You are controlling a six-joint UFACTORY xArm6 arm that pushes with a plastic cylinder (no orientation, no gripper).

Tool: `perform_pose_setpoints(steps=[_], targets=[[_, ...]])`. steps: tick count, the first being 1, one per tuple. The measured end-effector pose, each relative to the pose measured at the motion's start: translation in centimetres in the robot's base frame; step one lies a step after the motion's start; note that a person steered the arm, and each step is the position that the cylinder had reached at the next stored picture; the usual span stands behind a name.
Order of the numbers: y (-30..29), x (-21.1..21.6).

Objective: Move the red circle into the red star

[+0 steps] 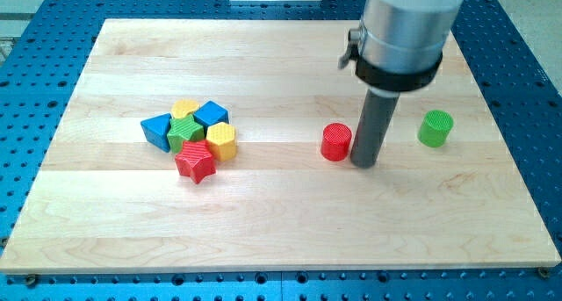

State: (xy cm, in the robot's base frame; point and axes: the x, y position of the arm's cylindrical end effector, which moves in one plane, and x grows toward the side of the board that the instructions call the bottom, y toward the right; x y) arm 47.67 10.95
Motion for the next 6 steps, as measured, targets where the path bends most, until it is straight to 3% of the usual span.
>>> perform_pose_setpoints(steps=[1,2,3,4,5,6], targets=[[-0.2,-1.6],[-9.7,0.3],[-10.2,2.7],[-8.8,-1.8],[-12.6,-0.9],[-17.6,3.8]])
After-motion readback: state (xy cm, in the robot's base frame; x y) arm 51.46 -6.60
